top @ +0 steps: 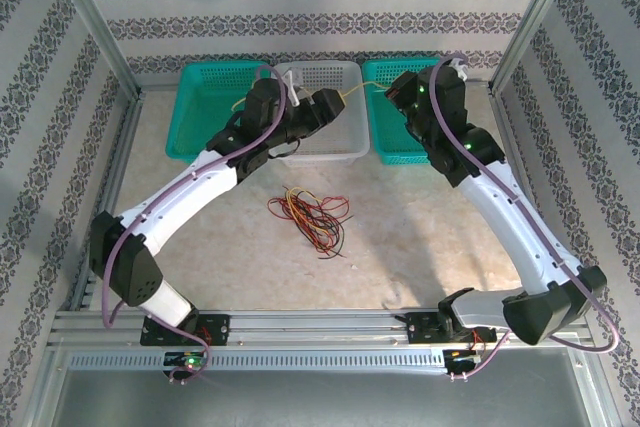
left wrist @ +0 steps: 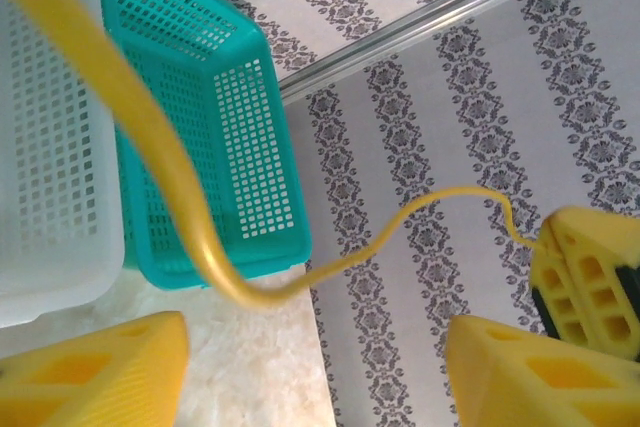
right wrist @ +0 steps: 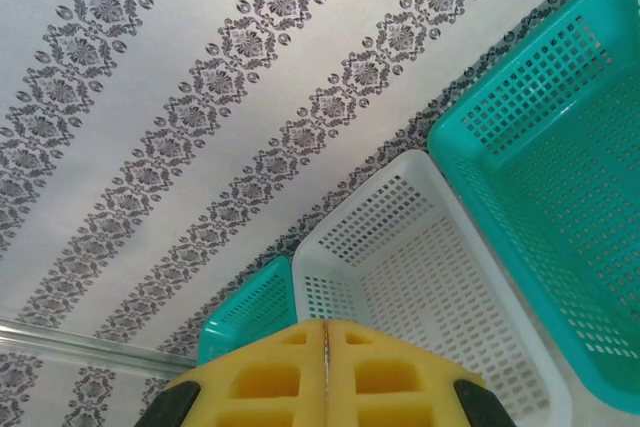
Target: Untangle the cables
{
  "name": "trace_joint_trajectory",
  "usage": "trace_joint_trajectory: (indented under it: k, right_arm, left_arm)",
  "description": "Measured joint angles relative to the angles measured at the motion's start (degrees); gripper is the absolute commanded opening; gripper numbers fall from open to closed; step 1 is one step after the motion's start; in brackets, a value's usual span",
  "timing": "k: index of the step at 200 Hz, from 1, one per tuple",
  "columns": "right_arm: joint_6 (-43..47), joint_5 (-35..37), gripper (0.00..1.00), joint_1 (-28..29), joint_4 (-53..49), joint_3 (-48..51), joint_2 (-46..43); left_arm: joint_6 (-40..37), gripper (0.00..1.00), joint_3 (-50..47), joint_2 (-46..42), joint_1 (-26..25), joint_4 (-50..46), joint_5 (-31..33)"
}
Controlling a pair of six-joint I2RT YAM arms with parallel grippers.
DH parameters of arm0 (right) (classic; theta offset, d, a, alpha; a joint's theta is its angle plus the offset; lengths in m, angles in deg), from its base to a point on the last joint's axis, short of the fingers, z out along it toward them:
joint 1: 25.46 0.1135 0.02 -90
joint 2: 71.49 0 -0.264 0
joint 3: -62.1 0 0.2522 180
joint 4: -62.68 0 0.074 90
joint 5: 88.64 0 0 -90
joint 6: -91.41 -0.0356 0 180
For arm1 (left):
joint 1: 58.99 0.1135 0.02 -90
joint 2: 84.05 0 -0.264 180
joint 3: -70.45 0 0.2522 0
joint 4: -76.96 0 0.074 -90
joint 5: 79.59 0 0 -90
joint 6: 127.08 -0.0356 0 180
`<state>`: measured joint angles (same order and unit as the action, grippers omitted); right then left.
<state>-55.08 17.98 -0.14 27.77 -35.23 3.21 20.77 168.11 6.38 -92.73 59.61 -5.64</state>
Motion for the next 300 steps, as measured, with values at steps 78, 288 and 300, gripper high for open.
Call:
trace_joint_trajectory:
  k: [78,288,300]
  right_arm:
    - [-0.85,-1.77,0.0,0.46,2.71,4.63,-2.25]
    - [8.59,-17.99,0.4,-9.6,-13.44,27.58,-22.97]
    - [9.18,-19.17,0.4,-9.6,-14.49,27.67,-23.39]
  left_arm:
    - [1.16,0.21,1.86,0.83,2.69,1.99,-0.24]
    - [-34.07,0.0,10.47,3.23,37.55,-27.76,1.27]
    - [-36.33,0.0,12.15,6.16,39.17,-29.66,0.39]
